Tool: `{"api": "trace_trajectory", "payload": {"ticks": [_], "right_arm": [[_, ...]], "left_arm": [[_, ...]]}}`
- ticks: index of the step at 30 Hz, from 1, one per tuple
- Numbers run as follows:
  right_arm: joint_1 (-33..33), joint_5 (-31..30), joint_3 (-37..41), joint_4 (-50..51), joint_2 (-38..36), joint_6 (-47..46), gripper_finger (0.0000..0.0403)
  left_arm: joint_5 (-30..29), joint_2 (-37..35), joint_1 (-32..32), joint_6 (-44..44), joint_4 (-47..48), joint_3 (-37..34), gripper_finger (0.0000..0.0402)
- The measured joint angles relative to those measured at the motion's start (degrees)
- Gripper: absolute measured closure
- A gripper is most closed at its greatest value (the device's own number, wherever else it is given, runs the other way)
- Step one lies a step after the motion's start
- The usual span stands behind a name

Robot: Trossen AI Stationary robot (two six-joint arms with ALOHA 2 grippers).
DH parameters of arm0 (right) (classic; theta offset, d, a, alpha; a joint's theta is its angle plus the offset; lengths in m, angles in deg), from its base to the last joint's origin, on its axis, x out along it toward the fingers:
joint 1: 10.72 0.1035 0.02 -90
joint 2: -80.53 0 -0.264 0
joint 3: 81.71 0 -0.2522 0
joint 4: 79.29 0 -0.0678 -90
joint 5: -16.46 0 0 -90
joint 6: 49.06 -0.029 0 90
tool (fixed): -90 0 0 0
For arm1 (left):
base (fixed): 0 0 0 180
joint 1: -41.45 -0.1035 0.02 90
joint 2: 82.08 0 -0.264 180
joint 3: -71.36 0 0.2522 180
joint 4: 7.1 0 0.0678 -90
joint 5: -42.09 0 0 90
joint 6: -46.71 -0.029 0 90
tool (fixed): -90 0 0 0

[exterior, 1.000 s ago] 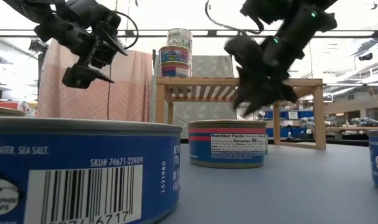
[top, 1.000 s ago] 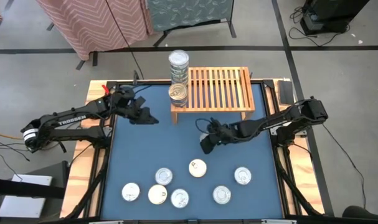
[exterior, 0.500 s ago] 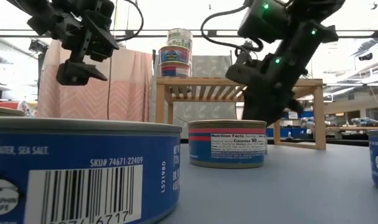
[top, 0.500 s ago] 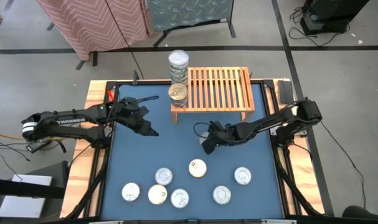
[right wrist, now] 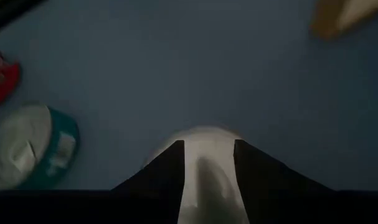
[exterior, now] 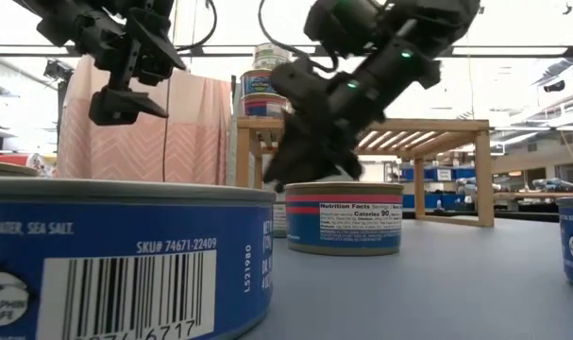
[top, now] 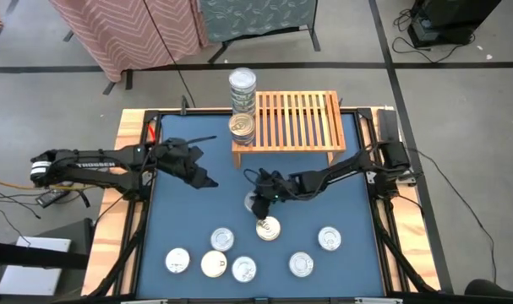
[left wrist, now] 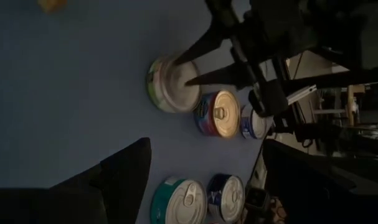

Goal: Stack canned seafood by type on shelf
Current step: Stack the green tuna can on top of the other green tuna cans on the shelf

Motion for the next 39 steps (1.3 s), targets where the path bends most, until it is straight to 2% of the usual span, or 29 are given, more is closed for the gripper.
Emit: {"api": "trace_trajectory", "payload": {"ticks": [3,6,11,16,19,22,26,28,33,39], "right_arm": [[-0.5,1.3,-2.9,-0.3,0.8,1.6,0.0261],[-0.6,2.0,-4.2,-0.7,-1.6,3.0,0.0260],[-0.6,1.3,-3.5,4.6,-7.1,2.2,0.0261],[0.4,2.9,-3.4,9.6,-7.9,-3.3,0.0268],[2.4,2.5,-1.2,9.7,-7.9,-4.3,0.0287],[3.9,1.9,4.2,7.2,-8.1,-8.1,0.0309],[5.4,1.1,11.8,-9.9,-8.9,-10.8,0.0343],[5.8,-0.1,14.2,-15.4,-8.9,-11.1,0.0361],[4.8,-1.7,17.2,-15.6,-8.3,-11.0,0.0398],[3.6,-1.3,18.1,-15.3,-7.0,-10.5,0.0384]], "left_arm": [[-2.8,0.1,1.5,-0.5,-1.8,0.0,0.0090],[-6.5,1.1,3.4,-1.2,-5.9,-0.1,0.0090],[-9.1,5.4,6.7,-1.3,-23.5,-5.4,0.0090],[-9.5,8.8,7.1,6.9,-36.2,-10.6,0.0090],[-9.2,9.8,7.4,10.7,-38.5,-12.8,0.0090],[-9.5,9.8,7.8,12.8,-41.1,-14.6,0.0090],[-11.0,9.9,8.3,14.3,-43.6,-15.9,0.0090],[-11.9,9.8,8.4,14.3,-45.8,-15.8,0.0090],[-13.7,9.8,8.7,14.2,-47.1,-15.8,0.0090],[-15.3,10.1,8.7,14.2,-47.8,-15.8,0.0090]]}}
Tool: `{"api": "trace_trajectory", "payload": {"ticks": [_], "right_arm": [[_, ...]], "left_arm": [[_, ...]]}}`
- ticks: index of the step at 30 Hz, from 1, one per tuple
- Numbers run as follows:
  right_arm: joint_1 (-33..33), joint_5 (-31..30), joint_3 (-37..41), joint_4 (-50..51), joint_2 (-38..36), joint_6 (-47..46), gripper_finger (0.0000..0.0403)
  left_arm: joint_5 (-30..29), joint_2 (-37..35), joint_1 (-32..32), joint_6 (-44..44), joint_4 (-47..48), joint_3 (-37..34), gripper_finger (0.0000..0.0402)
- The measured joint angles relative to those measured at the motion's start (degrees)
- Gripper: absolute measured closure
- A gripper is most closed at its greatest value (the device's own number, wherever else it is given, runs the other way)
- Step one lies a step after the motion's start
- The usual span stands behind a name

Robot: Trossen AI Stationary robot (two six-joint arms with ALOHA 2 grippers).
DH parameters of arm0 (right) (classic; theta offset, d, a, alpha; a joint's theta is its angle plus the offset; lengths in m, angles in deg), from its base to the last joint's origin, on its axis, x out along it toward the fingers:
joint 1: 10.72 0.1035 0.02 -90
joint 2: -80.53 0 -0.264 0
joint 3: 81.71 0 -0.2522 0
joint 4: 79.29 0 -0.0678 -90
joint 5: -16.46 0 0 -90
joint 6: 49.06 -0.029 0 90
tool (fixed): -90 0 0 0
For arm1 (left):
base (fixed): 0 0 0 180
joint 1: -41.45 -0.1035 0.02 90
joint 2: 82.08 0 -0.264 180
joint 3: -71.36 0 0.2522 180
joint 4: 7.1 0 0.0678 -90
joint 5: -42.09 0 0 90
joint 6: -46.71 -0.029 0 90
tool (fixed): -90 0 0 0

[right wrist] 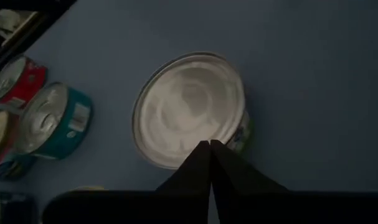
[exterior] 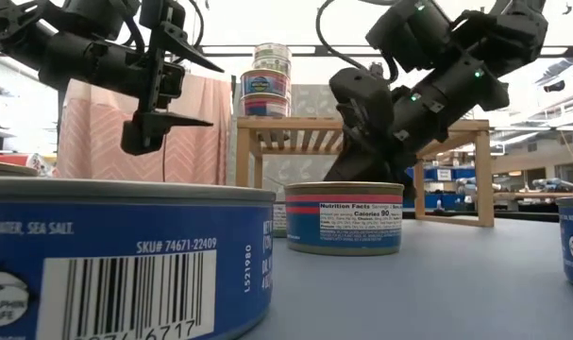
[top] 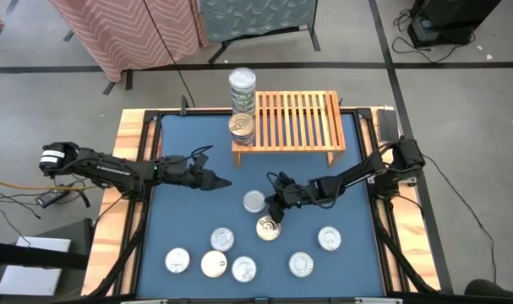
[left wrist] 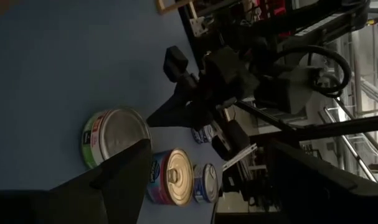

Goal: Stack canned seafood by type on shelf
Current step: Stack the green tuna can on top of the other green tuna cans on the shelf

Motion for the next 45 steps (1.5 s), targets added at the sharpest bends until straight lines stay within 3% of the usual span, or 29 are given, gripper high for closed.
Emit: {"api": "trace_trajectory", "payload": {"ticks": [10,18,26,33,40,45], "right_arm": [[-0.9,0.6,0.0,2.4,0.0,0.5,0.0397],[-0.7,-0.9,-2.4,-2.5,-2.6,5.9,0.0398],[-1.7,-1.1,-3.0,-2.0,2.0,10.4,0.0400],[-1.6,-1.0,-3.1,1.1,2.9,8.5,0.0400],[-1.0,-2.3,-3.2,3.2,2.6,7.3,0.0400],[-0.9,-2.4,-3.2,3.7,2.6,7.7,0.0401]], "left_arm": [[-1.1,0.1,0.0,0.0,1.0,0.0,0.0090],[-2.0,0.1,0.0,-0.2,1.6,0.0,0.0090],[-4.2,0.1,0.0,-3.0,1.7,0.0,0.0090],[-4.3,0.7,0.0,-2.9,2.4,0.0,0.0090],[-2.8,8.4,0.4,1.0,2.2,0.0,0.0090],[-0.9,17.7,1.3,5.8,-7.8,0.0,0.0090]]}}
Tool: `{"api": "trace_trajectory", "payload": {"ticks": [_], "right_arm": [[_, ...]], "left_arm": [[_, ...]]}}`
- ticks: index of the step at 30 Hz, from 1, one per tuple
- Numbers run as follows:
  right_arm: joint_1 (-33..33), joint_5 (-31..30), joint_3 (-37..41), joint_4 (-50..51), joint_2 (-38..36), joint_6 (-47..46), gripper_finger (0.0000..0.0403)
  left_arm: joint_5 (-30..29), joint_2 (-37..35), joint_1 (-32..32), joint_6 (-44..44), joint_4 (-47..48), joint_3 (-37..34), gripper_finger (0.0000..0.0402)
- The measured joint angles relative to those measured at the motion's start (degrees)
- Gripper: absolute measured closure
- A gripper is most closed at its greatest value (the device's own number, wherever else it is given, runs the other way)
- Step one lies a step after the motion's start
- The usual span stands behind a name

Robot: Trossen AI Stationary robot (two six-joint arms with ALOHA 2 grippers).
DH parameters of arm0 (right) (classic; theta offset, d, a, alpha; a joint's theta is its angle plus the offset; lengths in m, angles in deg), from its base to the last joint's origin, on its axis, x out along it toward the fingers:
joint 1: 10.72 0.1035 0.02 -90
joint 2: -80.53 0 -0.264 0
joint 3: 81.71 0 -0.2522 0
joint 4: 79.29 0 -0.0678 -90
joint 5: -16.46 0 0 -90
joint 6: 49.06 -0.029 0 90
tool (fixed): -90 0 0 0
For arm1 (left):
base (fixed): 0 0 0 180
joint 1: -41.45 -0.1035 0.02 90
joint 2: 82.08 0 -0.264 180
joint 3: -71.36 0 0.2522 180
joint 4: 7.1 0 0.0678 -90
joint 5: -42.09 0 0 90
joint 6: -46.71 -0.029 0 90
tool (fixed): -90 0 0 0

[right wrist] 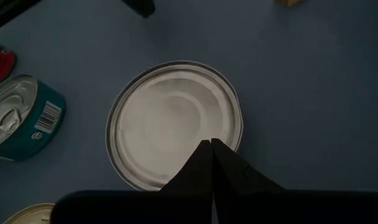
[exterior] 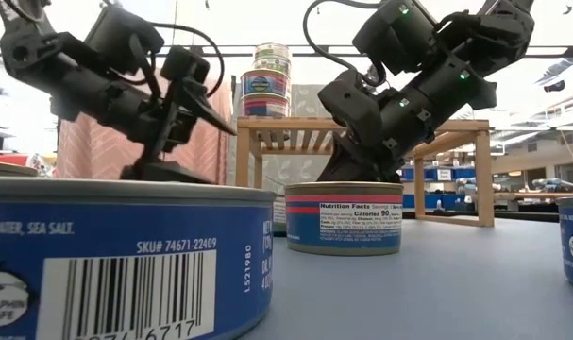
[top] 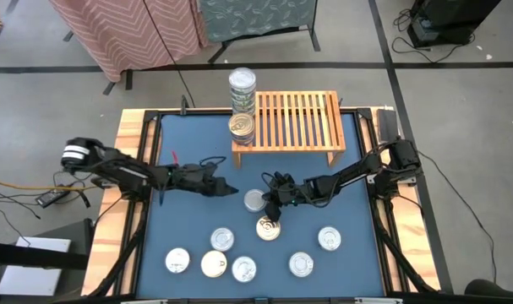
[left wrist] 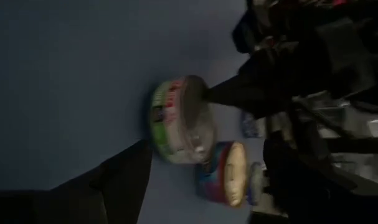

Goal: Stack canned seafood by type on shelf
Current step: Stack the green tuna can on top of the other green tuna cans on the shelf

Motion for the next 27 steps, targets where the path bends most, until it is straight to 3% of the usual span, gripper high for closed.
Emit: {"api": "trace_trajectory", "payload": {"ticks": [4,9,22,27], "right_arm": [[0.0,-0.8,0.0,1.0,0.0,-0.1,0.0400],[0.1,-0.9,0.3,1.5,0.0,-0.1,0.0401],[0.6,-2.8,1.8,-2.7,0.2,-1.4,0.0401],[0.6,-2.9,1.8,-2.8,0.2,-1.2,0.0399]], "left_arm": [[0.3,6.8,0.6,4.8,-9.7,0.0,0.0090],[0.0,12.8,1.5,9.6,-11.9,0.0,0.0090],[-3.8,15.8,2.0,12.1,-14.2,4.1,0.0090],[-1.5,19.8,2.4,11.8,-14.5,6.5,0.0090]]}}
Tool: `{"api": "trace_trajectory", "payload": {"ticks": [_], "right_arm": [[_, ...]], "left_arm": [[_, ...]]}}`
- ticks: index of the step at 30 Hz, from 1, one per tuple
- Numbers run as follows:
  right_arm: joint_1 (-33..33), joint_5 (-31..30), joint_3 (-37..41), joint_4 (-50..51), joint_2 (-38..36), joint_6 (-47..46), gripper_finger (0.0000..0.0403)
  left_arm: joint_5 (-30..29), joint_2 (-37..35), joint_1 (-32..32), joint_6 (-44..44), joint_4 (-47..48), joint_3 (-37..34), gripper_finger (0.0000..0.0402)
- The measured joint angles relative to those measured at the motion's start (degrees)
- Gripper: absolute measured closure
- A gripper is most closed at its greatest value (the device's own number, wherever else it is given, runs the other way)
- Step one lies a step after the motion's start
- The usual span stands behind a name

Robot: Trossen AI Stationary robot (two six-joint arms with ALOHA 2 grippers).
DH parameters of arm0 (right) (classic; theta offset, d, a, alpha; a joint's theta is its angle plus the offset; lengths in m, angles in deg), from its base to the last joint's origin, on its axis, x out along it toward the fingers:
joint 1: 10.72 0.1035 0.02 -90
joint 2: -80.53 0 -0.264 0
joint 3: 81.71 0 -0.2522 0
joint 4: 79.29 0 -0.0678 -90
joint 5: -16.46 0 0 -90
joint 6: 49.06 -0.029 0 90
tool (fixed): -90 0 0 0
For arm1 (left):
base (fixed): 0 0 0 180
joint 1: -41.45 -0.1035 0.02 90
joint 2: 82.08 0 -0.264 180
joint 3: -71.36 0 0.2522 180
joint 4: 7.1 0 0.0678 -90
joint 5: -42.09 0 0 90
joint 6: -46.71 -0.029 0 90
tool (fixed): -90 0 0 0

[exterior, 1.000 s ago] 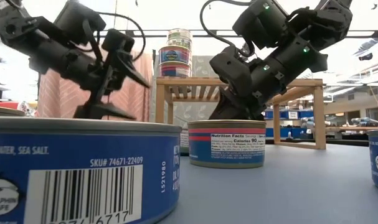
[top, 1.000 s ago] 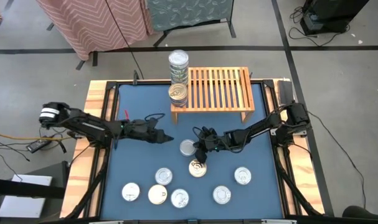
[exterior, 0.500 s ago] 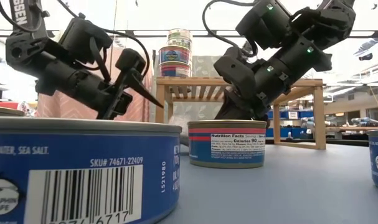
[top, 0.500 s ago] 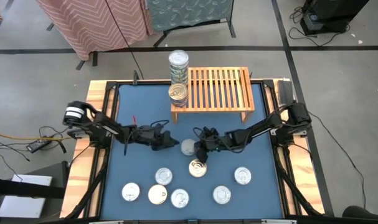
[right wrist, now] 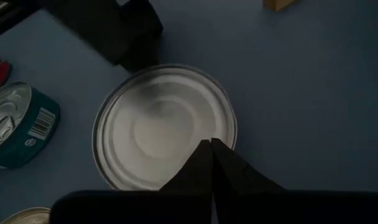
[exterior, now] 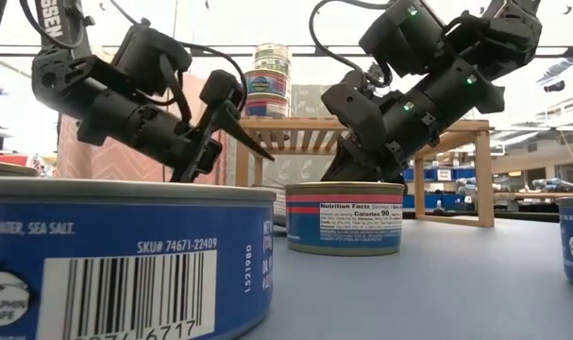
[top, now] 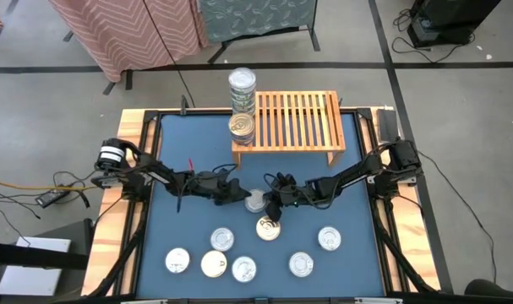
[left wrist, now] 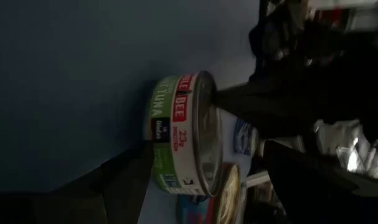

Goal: Stack canned seafood by type on shelf
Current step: Stack the green tuna can on top of the other green tuna cans on the shelf

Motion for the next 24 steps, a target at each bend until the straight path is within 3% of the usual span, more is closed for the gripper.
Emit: {"api": "trace_trajectory", "payload": {"ticks": [9,18,24], "right_arm": [[0.1,-0.2,0.0,1.9,-0.1,0.0,0.0401],[0.1,-0.3,0.1,3.0,-0.1,-0.3,0.0399],[0.1,-0.4,0.6,2.9,-0.1,-1.0,0.0398]], "left_arm": [[1.6,1.1,0.0,0.3,-0.8,0.1,0.0090],[9.7,1.1,-0.2,-0.9,1.9,0.2,0.0090],[7.6,1.2,0.0,0.5,2.2,1.0,0.0090]]}}
